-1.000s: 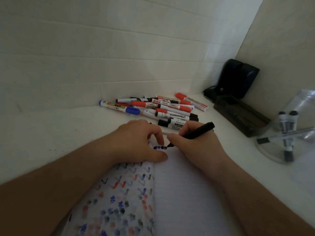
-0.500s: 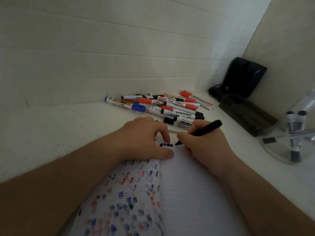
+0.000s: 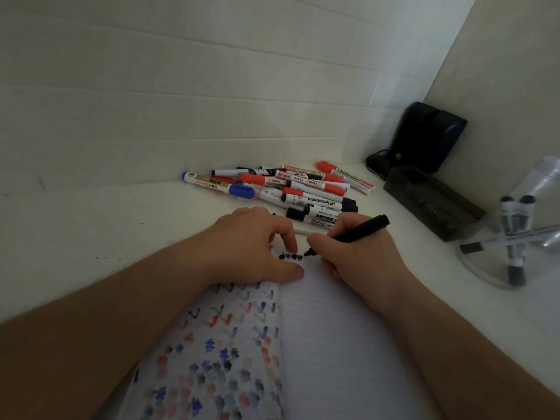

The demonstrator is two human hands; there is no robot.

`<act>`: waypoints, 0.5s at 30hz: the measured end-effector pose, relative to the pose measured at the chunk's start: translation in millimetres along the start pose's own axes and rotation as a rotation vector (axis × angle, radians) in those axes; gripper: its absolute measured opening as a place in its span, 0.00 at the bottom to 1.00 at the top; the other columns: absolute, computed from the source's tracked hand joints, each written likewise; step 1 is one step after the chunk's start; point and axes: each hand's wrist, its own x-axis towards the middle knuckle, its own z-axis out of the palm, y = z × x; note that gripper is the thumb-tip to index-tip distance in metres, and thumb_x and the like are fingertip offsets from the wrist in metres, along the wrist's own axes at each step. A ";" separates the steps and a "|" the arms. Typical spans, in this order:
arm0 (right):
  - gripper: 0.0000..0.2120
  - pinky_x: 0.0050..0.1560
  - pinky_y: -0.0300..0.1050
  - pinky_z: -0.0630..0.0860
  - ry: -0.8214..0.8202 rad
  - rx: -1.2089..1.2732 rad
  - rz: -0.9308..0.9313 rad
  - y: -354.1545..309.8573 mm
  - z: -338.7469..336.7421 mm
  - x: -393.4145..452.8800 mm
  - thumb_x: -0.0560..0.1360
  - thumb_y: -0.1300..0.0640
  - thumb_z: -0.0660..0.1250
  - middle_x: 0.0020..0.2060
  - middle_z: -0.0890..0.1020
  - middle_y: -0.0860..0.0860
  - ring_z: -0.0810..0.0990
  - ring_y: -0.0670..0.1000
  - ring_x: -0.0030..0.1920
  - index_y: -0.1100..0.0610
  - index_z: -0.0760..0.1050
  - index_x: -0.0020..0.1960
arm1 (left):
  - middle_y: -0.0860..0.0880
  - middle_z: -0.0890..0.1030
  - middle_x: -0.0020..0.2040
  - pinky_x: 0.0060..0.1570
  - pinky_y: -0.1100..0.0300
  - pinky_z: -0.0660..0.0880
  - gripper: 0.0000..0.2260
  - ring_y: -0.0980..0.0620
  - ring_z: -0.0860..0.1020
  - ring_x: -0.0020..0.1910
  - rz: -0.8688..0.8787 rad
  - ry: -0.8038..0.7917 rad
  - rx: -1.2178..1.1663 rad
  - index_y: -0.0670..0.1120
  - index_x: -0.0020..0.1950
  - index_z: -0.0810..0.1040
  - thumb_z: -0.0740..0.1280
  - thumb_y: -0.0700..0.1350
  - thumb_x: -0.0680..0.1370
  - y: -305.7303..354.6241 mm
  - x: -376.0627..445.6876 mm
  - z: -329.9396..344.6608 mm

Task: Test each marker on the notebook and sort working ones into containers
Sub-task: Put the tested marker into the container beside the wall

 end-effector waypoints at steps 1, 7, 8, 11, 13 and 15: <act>0.12 0.35 0.44 0.78 -0.007 -0.009 -0.008 -0.1 -0.1 -0.8 0.73 0.54 0.78 0.29 0.83 0.54 0.79 0.46 0.28 0.57 0.77 0.38 | 0.59 0.73 0.50 0.54 0.54 0.75 0.17 0.59 0.72 0.50 0.001 -0.001 0.003 0.66 0.50 0.77 0.72 0.70 0.66 -0.2 -0.2 0.1; 0.11 0.35 0.45 0.78 -0.006 0.025 -0.003 0.4 -0.4 0.4 0.73 0.57 0.77 0.28 0.82 0.56 0.78 0.47 0.28 0.58 0.76 0.37 | 0.58 0.73 0.50 0.57 0.52 0.75 0.17 0.58 0.71 0.51 0.000 0.000 0.005 0.66 0.51 0.77 0.72 0.70 0.67 0.7 -0.8 0.3; 0.11 0.35 0.45 0.78 -0.002 0.031 0.000 0.7 -0.4 0.3 0.73 0.56 0.77 0.28 0.82 0.54 0.78 0.47 0.27 0.58 0.77 0.38 | 0.58 0.73 0.50 0.56 0.52 0.75 0.16 0.58 0.71 0.51 0.003 0.003 0.006 0.66 0.51 0.77 0.72 0.70 0.67 0.7 -1.0 0.2; 0.11 0.34 0.44 0.77 -0.024 0.020 -0.008 0.2 -0.2 -0.3 0.73 0.56 0.77 0.29 0.82 0.56 0.78 0.47 0.28 0.59 0.77 0.39 | 0.59 0.73 0.49 0.52 0.54 0.74 0.19 0.59 0.71 0.49 0.029 0.031 -0.018 0.67 0.55 0.72 0.73 0.67 0.68 1.4 -2.9 0.9; 0.11 0.33 0.44 0.76 -0.040 0.058 -0.019 -0.1 -1.1 0.7 0.72 0.58 0.78 0.29 0.80 0.56 0.76 0.48 0.29 0.58 0.76 0.37 | 0.59 0.73 0.50 0.48 0.56 0.74 0.24 0.59 0.73 0.47 0.051 0.079 -0.092 0.66 0.58 0.64 0.75 0.63 0.70 1.3 -4.2 2.7; 0.13 0.32 0.42 0.72 -0.079 0.188 -0.039 0.7 -5.1 0.0 0.71 0.59 0.80 0.29 0.77 0.52 0.74 0.48 0.29 0.54 0.76 0.36 | 0.58 0.75 0.52 0.49 0.57 0.77 0.23 0.59 0.76 0.45 0.070 0.128 -0.161 0.63 0.61 0.59 0.72 0.55 0.77 0.7 -3.6 5.3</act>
